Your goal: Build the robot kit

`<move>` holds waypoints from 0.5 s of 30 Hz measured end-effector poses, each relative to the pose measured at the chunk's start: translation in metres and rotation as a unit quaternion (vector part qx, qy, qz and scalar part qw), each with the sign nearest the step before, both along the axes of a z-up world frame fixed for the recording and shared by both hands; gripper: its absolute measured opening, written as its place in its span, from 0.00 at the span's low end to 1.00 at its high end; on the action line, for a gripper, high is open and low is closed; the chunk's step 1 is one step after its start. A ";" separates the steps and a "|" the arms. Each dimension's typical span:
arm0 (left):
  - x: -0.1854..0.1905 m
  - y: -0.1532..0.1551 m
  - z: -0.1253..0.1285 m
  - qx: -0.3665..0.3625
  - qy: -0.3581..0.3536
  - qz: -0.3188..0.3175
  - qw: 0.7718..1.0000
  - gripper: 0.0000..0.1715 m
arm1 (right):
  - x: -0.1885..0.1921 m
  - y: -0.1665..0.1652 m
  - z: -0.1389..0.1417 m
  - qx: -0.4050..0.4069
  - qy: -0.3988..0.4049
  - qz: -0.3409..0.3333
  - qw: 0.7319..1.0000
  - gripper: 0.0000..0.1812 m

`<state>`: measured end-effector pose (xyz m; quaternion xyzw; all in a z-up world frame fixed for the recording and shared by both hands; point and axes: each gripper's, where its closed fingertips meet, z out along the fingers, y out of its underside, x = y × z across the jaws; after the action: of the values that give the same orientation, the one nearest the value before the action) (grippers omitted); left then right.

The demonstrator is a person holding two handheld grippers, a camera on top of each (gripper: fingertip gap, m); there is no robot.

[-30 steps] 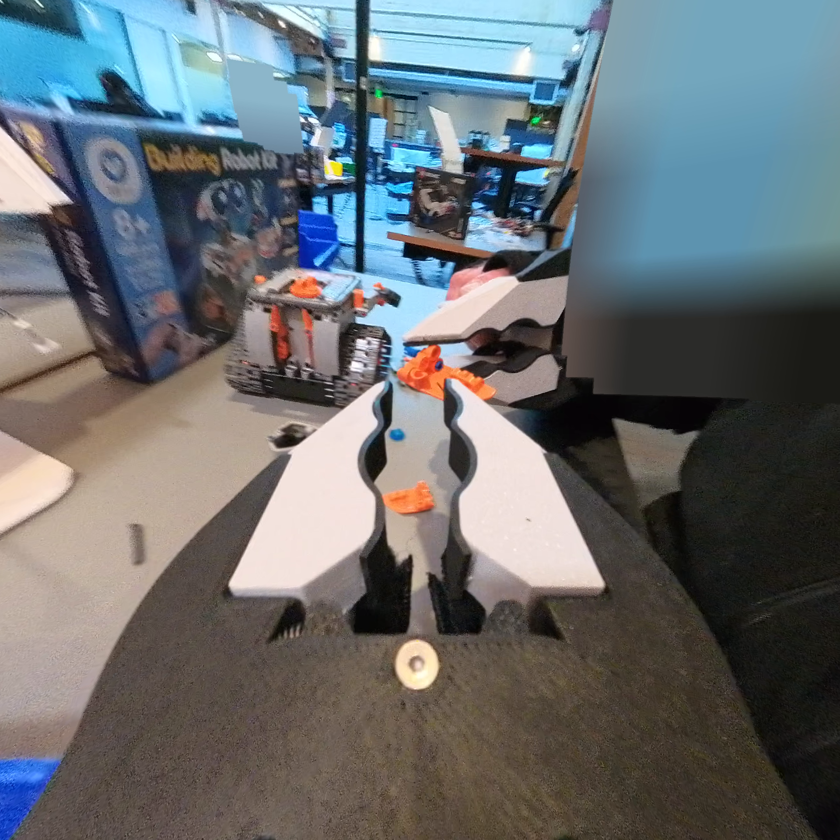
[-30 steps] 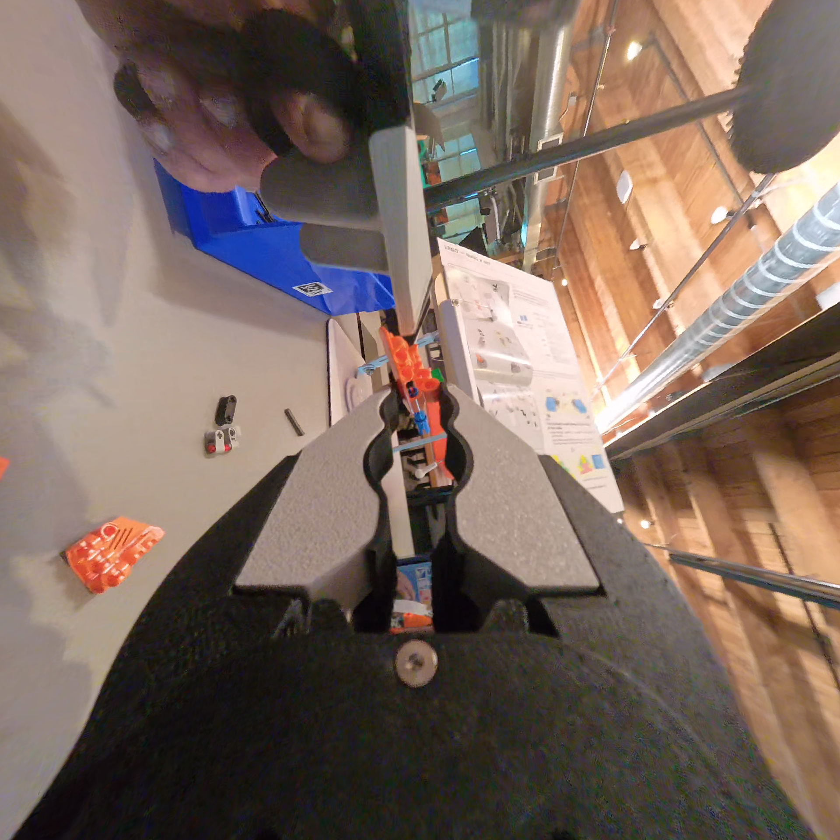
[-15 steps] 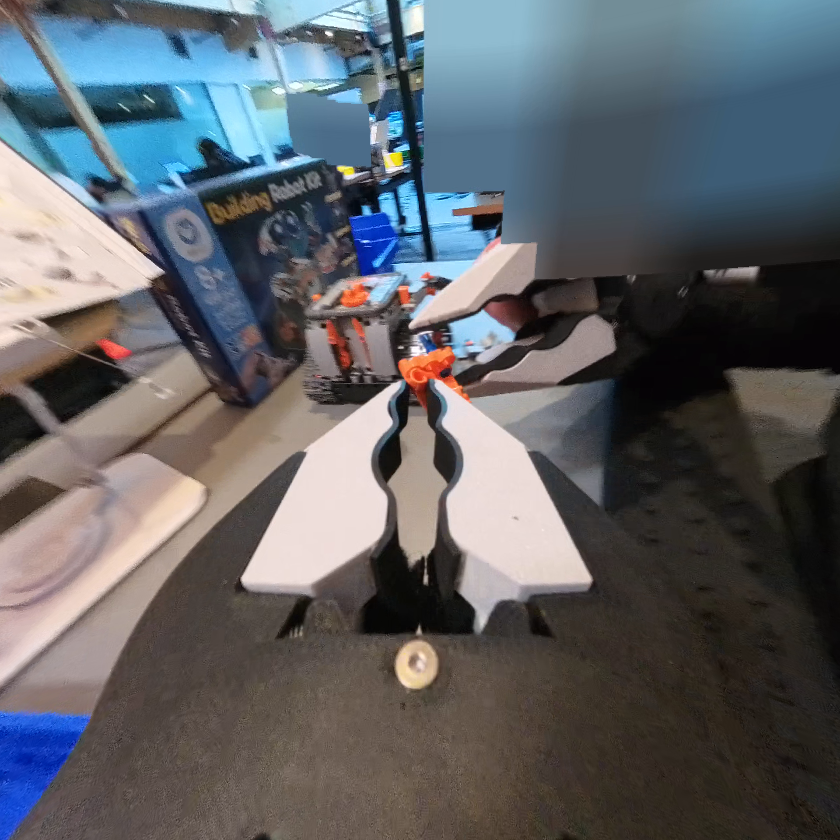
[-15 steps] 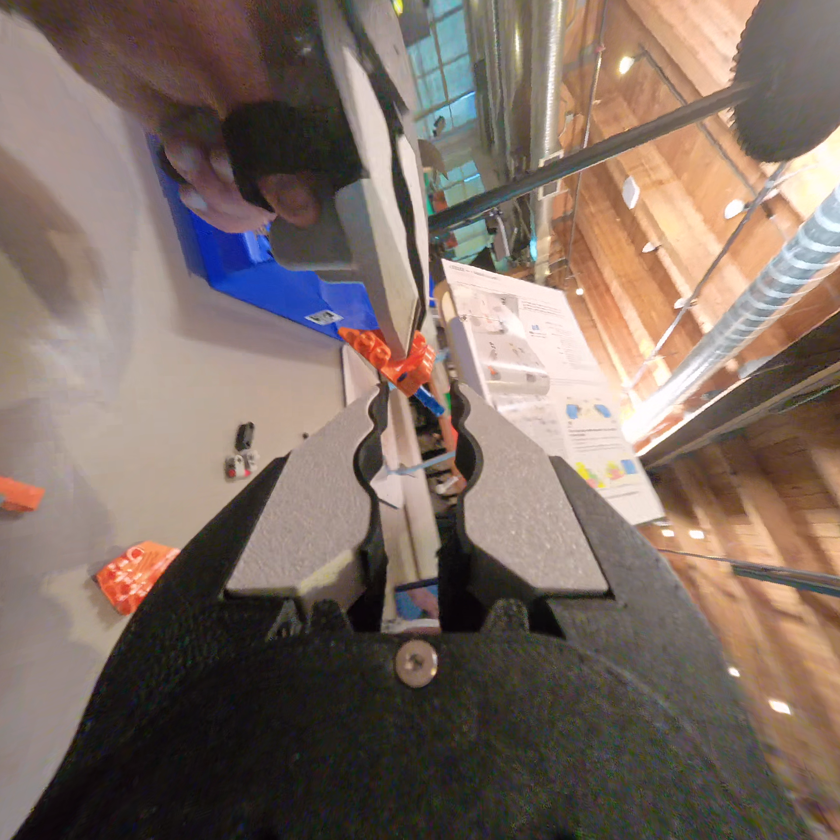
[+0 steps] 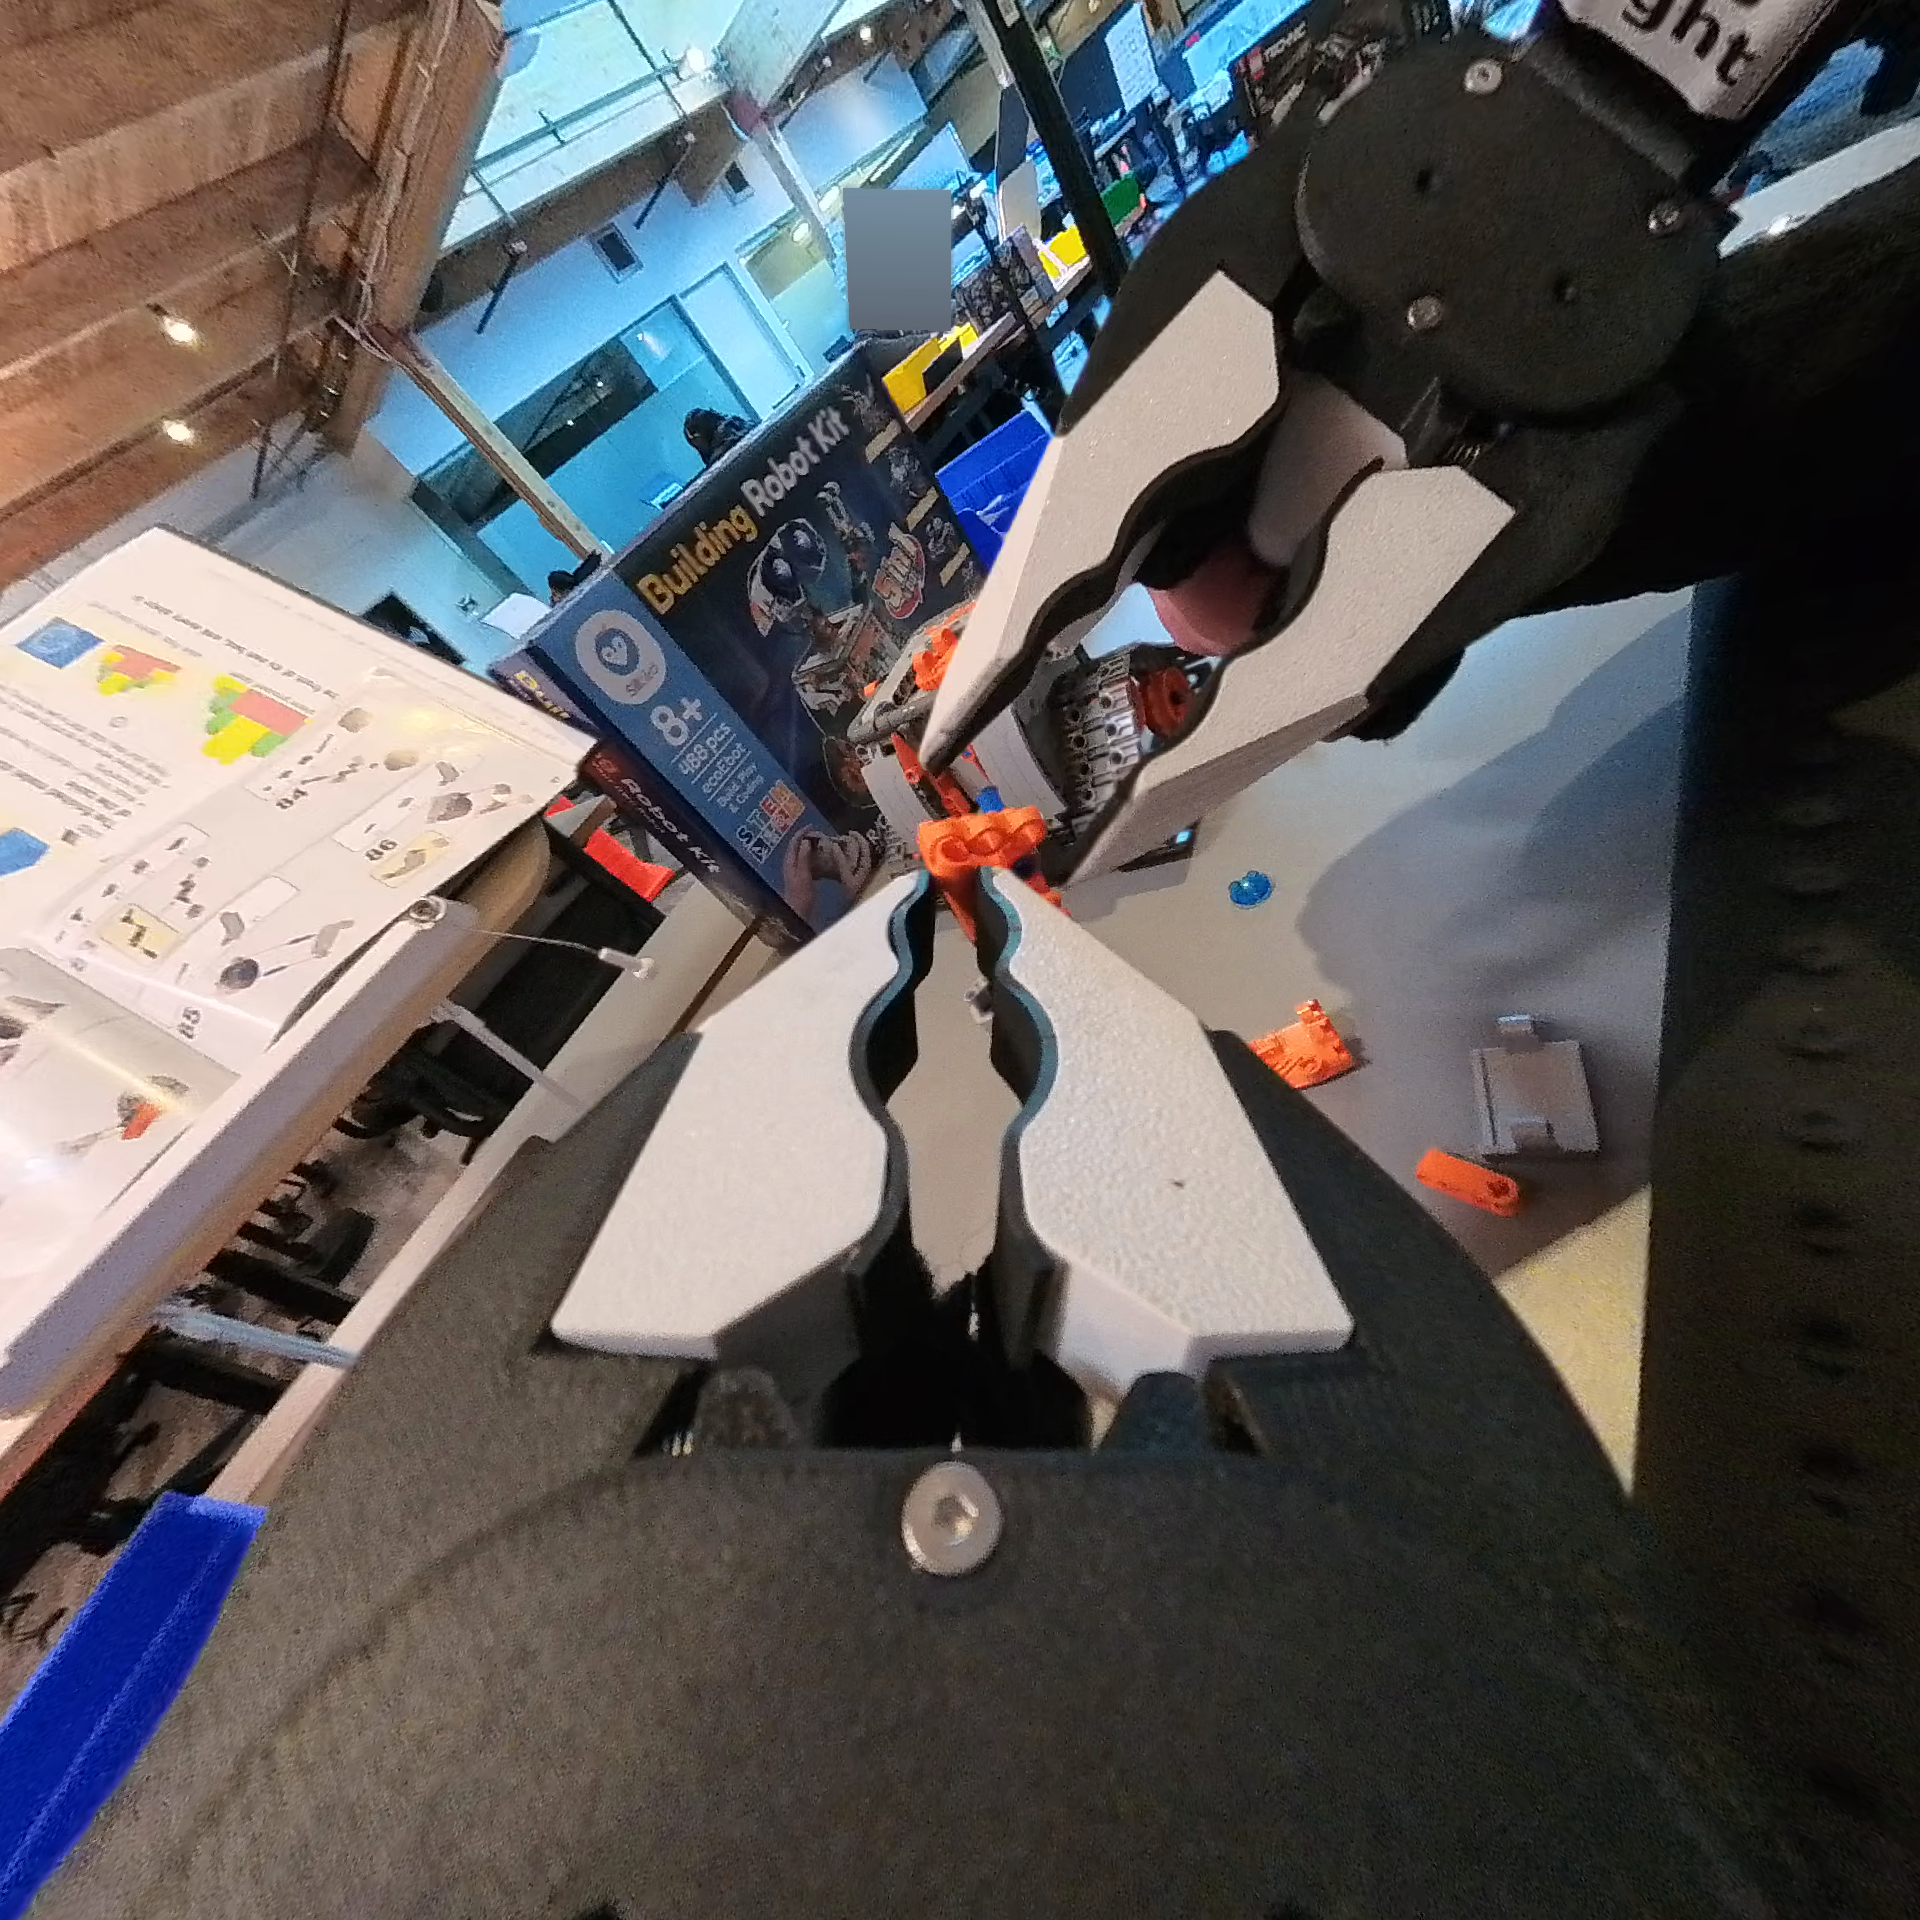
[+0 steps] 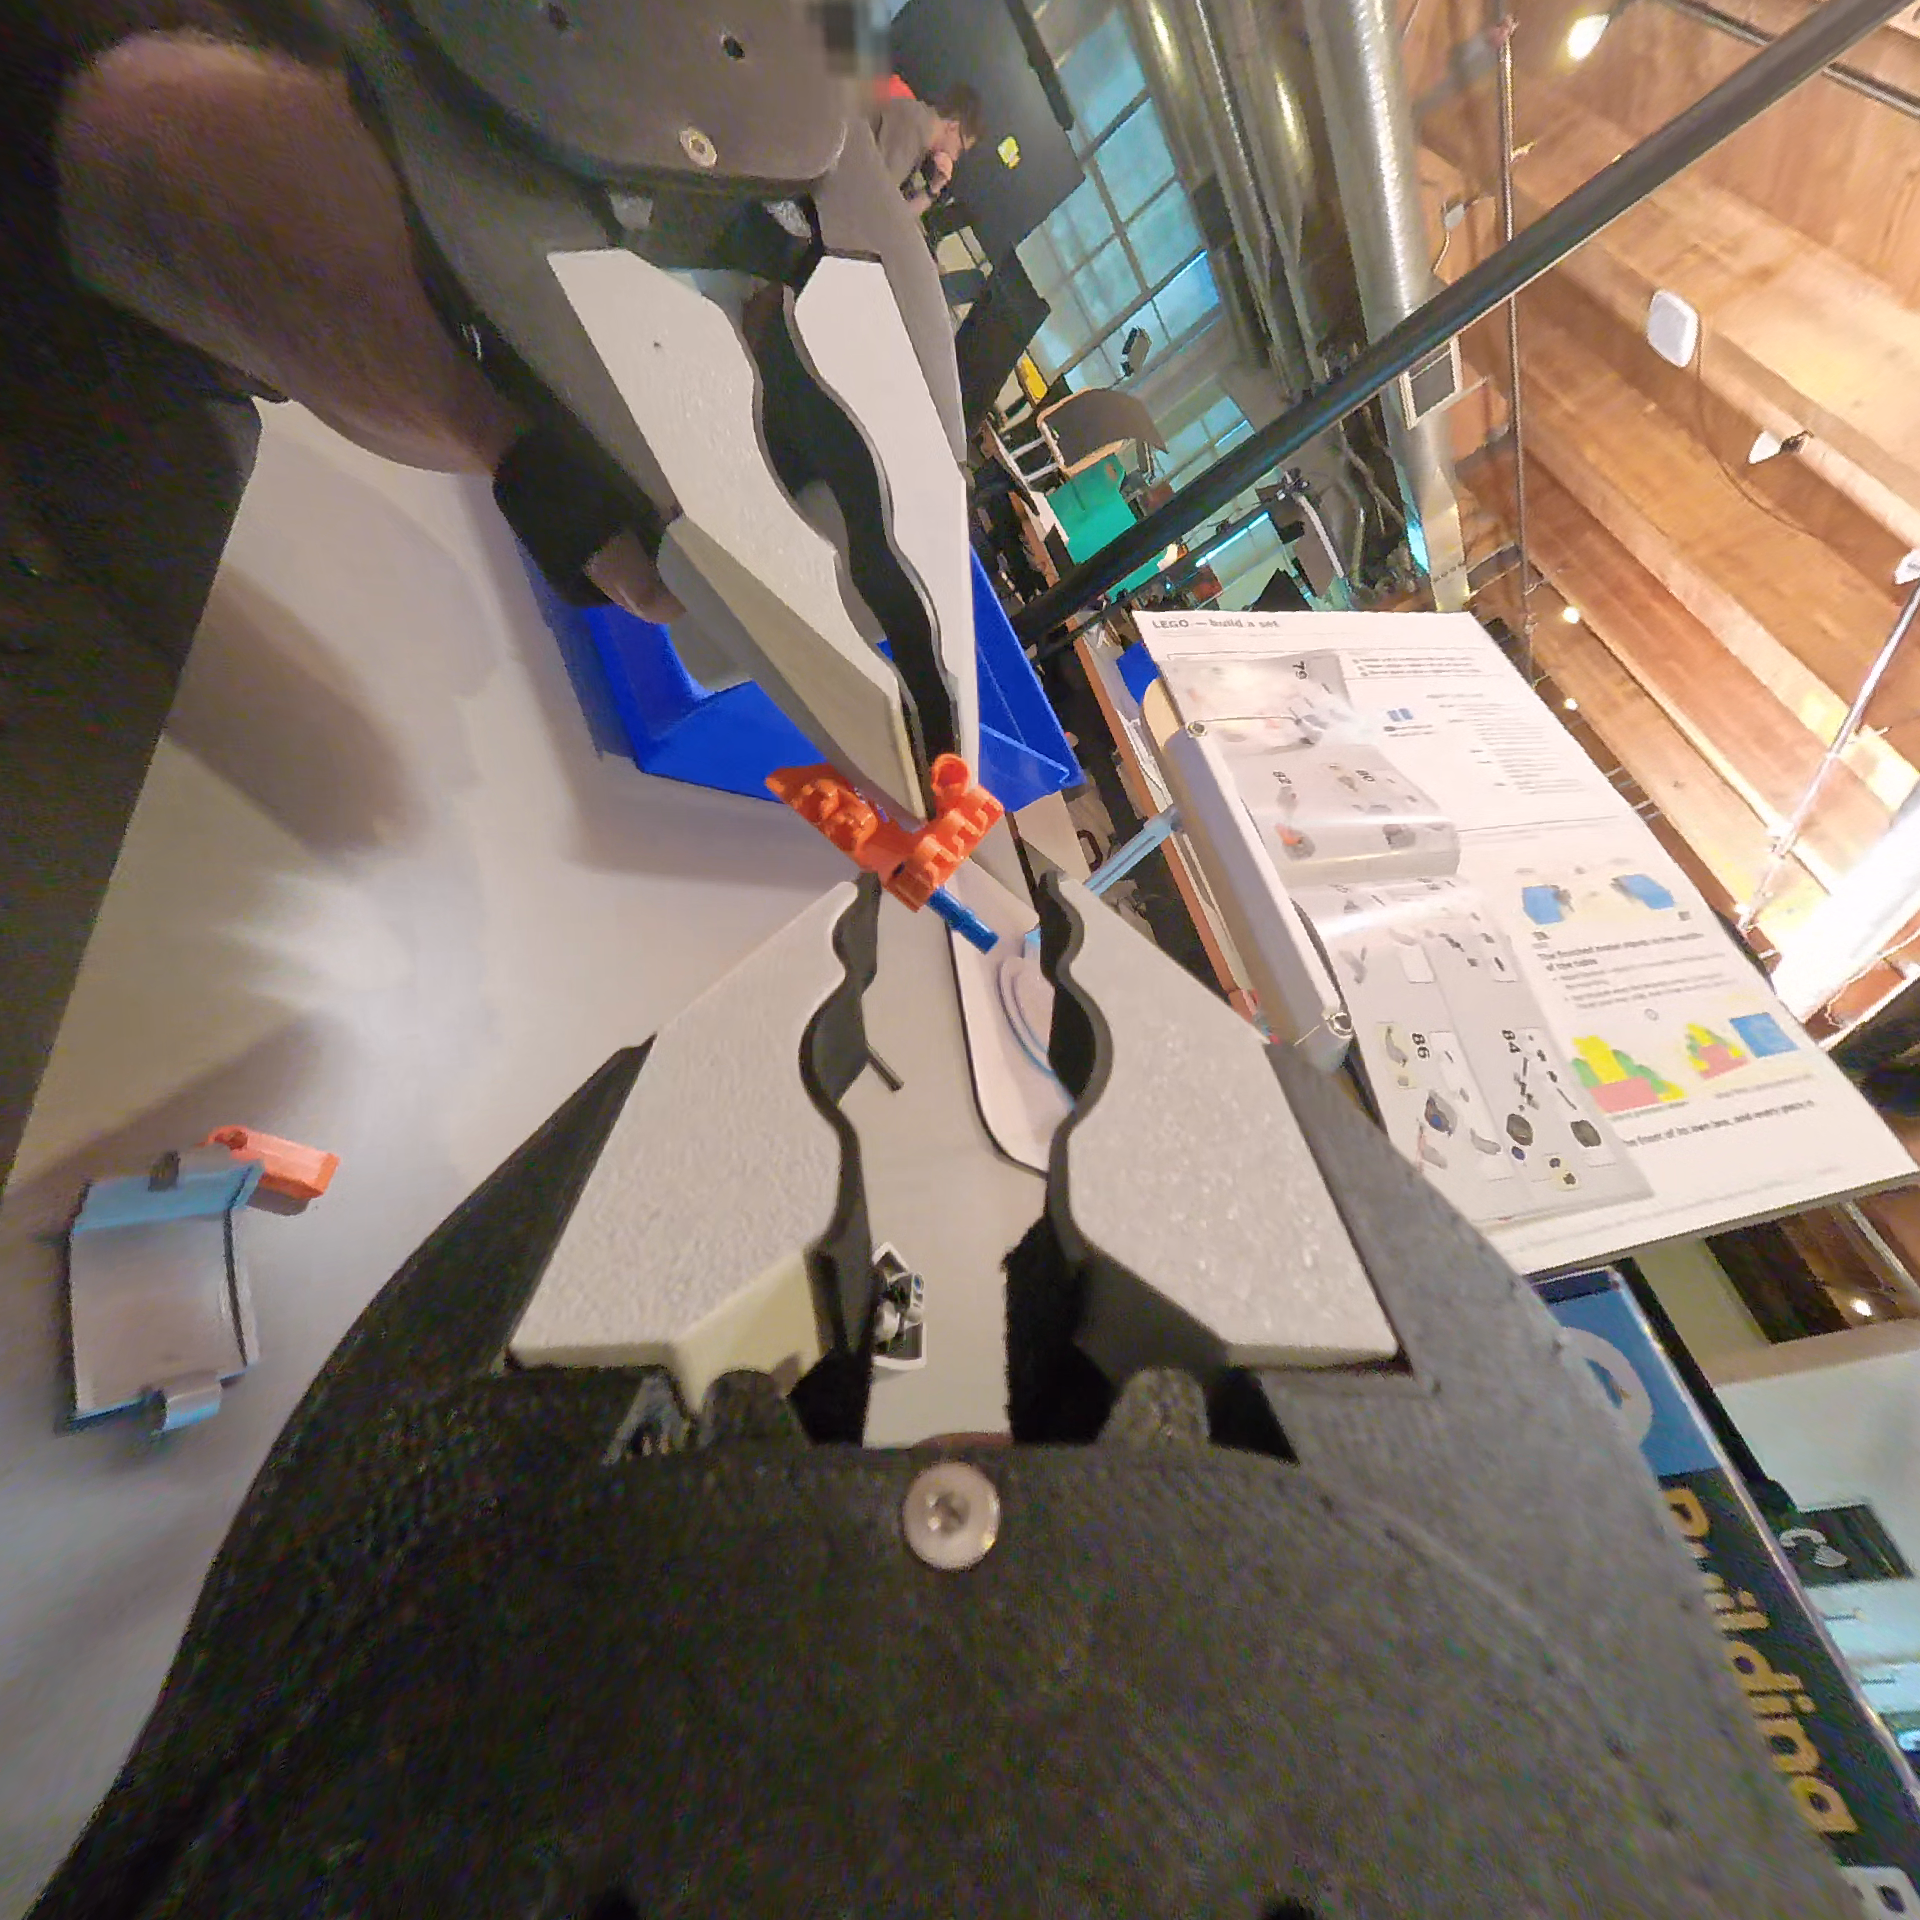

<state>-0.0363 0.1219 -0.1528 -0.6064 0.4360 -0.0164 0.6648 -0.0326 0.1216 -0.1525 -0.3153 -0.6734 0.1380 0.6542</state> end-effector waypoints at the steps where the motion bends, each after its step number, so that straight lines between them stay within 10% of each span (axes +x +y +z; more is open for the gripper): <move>1: 0.000 0.000 0.000 -0.005 -0.005 -0.003 1.000 0.03 | 0.000 0.001 -0.002 0.001 -0.003 -0.001 1.000 0.16; 15: 0.001 0.002 -0.015 -0.072 -0.051 -0.034 0.995 0.03 | -0.008 0.004 -0.025 -0.007 -0.044 -0.003 0.999 0.08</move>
<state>-0.0355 0.1242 -0.1673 -0.6356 0.4196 -0.1018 0.6400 -0.0404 0.1257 -0.1779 -0.3279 -0.6997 0.1265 0.6220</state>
